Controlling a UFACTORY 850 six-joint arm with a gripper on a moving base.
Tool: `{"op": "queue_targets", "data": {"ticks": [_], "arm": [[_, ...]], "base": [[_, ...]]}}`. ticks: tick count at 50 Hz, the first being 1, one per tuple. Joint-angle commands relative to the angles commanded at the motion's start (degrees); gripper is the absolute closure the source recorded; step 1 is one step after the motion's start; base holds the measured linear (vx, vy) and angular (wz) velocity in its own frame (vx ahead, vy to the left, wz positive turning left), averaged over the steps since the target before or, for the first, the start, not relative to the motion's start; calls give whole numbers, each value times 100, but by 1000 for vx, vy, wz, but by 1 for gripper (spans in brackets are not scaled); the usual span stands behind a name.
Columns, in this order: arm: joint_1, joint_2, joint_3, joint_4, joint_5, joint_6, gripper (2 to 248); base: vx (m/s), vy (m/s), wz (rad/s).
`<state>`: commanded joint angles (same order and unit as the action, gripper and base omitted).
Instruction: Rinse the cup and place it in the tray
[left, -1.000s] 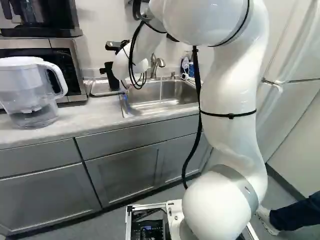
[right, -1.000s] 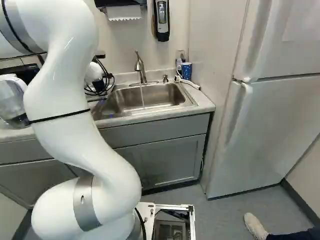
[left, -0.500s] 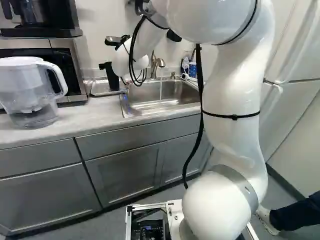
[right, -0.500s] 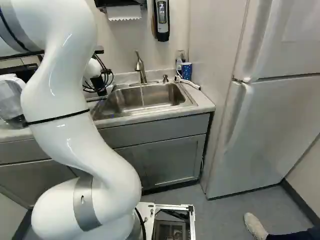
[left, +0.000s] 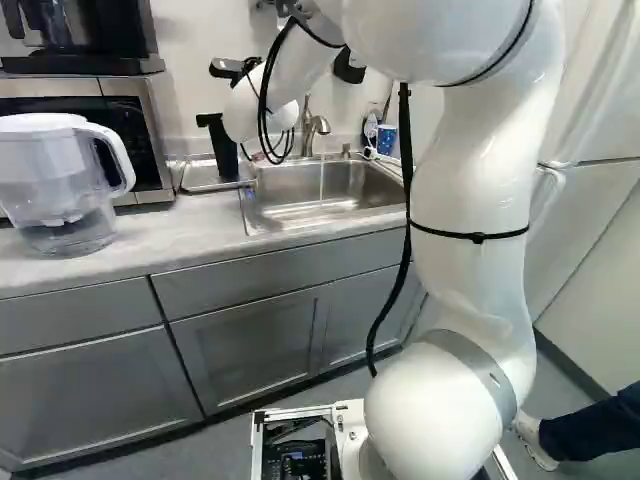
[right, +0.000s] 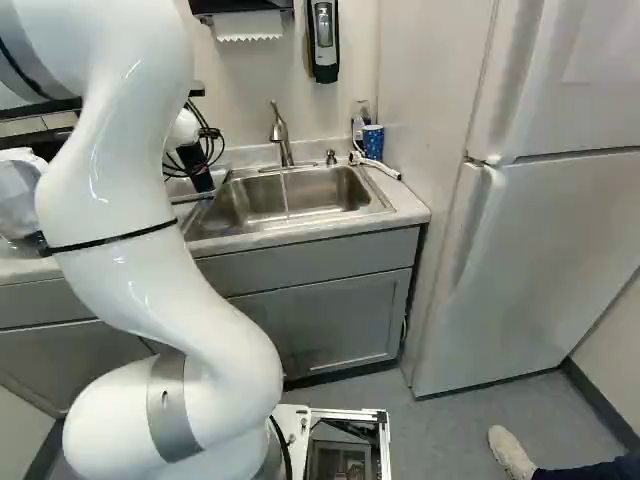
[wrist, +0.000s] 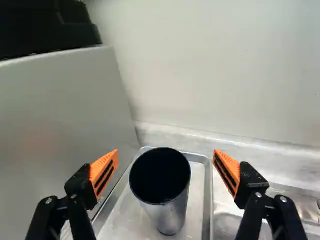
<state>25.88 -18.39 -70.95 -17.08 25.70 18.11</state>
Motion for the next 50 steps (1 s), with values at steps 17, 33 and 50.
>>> {"op": "queue_targets", "data": {"ticks": [17,33,50], "arm": [[-61,167,-13,353,0,0,3],[-153,348,1,615,0,0,3],[-352,683,172,939,0,-730,3]], "base": [[0,0,0],[0,0,0],[0,0,0]]}}
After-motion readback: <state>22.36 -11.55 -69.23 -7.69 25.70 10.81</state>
